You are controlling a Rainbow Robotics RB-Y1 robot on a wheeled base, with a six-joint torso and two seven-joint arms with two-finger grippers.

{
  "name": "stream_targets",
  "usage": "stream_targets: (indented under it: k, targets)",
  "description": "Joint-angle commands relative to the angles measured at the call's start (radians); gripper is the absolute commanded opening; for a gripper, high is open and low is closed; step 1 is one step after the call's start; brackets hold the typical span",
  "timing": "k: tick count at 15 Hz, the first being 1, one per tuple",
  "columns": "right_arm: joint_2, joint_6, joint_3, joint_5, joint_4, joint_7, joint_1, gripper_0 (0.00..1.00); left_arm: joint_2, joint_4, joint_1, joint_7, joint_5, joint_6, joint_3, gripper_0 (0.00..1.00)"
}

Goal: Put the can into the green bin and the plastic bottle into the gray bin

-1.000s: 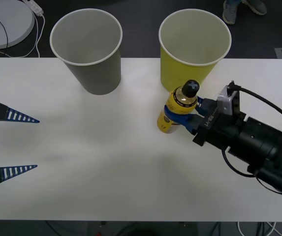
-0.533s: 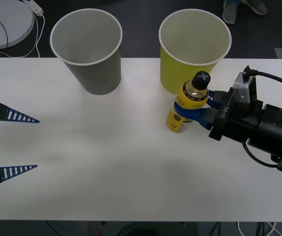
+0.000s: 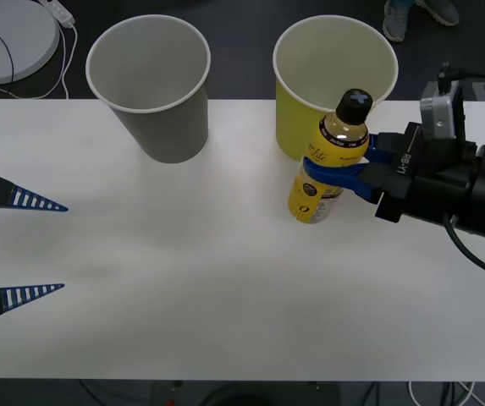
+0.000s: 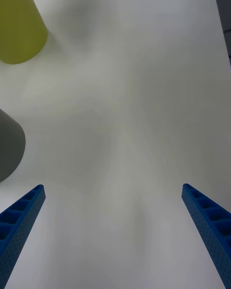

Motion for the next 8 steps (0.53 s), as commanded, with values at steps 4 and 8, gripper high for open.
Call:
stream_targets:
  k: [4, 8]
  targets:
    - [-0.024, -0.080, -0.079, 0.222, -0.078, -0.291, -0.026, 0.00, 0.000, 0.000, 0.000, 0.000, 0.000, 0.000, 0.000, 1.00]
    - [-0.024, -0.198, -0.128, 0.366, -0.135, -0.540, -0.088, 0.00, 0.000, 0.000, 0.000, 0.000, 0.000, 0.000, 0.000, 1.00]
